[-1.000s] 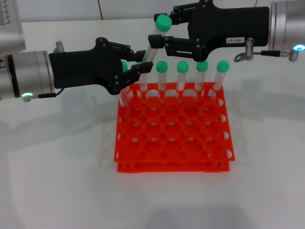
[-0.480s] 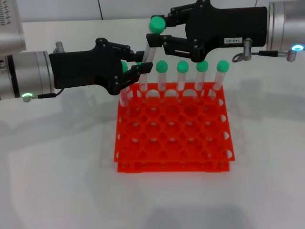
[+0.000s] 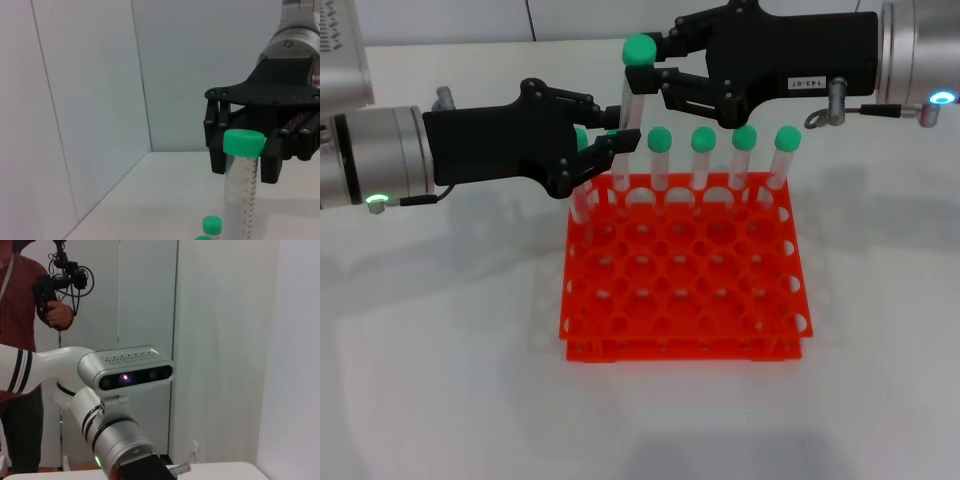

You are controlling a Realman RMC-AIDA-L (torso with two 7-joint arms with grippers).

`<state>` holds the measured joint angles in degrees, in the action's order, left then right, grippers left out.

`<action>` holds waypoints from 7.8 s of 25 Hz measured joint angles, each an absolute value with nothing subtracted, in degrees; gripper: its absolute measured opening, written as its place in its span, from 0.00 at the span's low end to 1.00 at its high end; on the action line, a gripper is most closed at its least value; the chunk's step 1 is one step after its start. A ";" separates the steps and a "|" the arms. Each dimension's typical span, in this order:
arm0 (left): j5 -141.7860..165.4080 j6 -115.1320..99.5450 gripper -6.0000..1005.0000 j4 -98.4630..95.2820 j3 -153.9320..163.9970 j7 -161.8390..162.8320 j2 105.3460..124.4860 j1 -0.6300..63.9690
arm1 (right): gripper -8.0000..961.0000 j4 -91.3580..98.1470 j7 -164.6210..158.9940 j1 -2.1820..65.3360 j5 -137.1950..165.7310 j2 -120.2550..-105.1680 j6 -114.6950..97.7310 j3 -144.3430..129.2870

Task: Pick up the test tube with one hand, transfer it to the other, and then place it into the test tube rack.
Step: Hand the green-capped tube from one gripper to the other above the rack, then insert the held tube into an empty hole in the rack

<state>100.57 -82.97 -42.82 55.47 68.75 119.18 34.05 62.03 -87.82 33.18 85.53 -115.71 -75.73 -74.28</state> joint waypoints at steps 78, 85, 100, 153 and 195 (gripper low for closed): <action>107.42 -91.01 0.89 -71.17 55.67 93.14 118.17 16.65 | 0.27 61.51 -87.83 30.71 81.48 -115.96 -74.42 -77.99; 113.60 -95.38 0.89 -73.30 53.40 97.16 116.84 16.31 | 0.27 61.43 -87.85 30.67 80.86 -115.95 -71.99 -80.94; 122.98 -99.70 0.89 -73.81 51.80 98.80 116.97 16.77 | 0.27 60.10 -87.89 31.50 79.15 -115.95 -67.13 -85.00; 123.86 -99.04 0.89 -73.39 51.76 98.26 117.07 17.29 | 0.28 51.62 -84.28 33.46 75.54 -116.20 -56.49 -92.61; 125.34 -98.41 0.89 -71.73 51.75 97.41 117.60 18.60 | 0.28 46.02 -82.98 35.06 74.08 -116.19 -53.99 -95.29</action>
